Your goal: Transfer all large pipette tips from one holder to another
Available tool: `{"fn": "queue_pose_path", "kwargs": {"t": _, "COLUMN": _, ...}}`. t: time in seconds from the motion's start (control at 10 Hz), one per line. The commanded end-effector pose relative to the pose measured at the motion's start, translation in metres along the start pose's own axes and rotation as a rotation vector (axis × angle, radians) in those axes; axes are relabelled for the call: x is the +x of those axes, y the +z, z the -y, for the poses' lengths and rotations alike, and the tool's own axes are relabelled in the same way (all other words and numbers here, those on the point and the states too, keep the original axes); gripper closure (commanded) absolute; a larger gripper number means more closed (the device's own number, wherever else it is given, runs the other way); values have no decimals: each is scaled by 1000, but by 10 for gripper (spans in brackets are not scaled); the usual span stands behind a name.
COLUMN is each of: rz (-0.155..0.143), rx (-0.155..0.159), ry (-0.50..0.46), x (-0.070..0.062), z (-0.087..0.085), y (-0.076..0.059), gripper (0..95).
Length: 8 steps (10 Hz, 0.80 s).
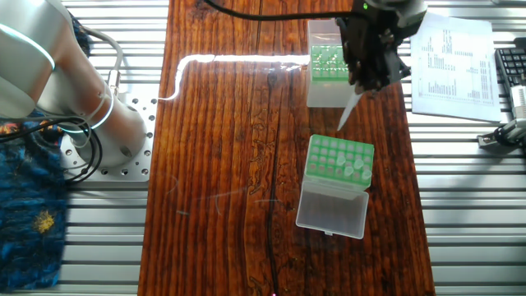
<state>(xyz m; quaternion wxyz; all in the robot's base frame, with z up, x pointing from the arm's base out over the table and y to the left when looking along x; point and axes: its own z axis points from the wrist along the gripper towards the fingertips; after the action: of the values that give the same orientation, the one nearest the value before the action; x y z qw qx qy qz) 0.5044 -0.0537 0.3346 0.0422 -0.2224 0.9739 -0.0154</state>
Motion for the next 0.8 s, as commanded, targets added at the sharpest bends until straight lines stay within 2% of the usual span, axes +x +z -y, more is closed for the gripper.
{"fn": "queue_pose_path", "kwargs": {"t": 0.1, "rz": 2, "rx": 3, "ry": -11, "x": -10, "z": -5, "y": -2, "gripper": 950}}
{"fn": "queue_pose_path", "kwargs": {"t": 0.2, "rz": 2, "rx": 4, "ry": -6, "x": -15, "z": -9, "y": -2, "gripper": 950}}
{"fn": "queue_pose_path", "kwargs": {"t": 0.6, "rz": 39, "rx": 11, "ry": -18, "x": -31, "z": -17, "y": -6, "gripper": 950}}
{"fn": "queue_pose_path", "kwargs": {"t": 0.8, "rz": 57, "rx": 18, "ry": 7, "x": -43, "z": -27, "y": -6, "gripper": 950}}
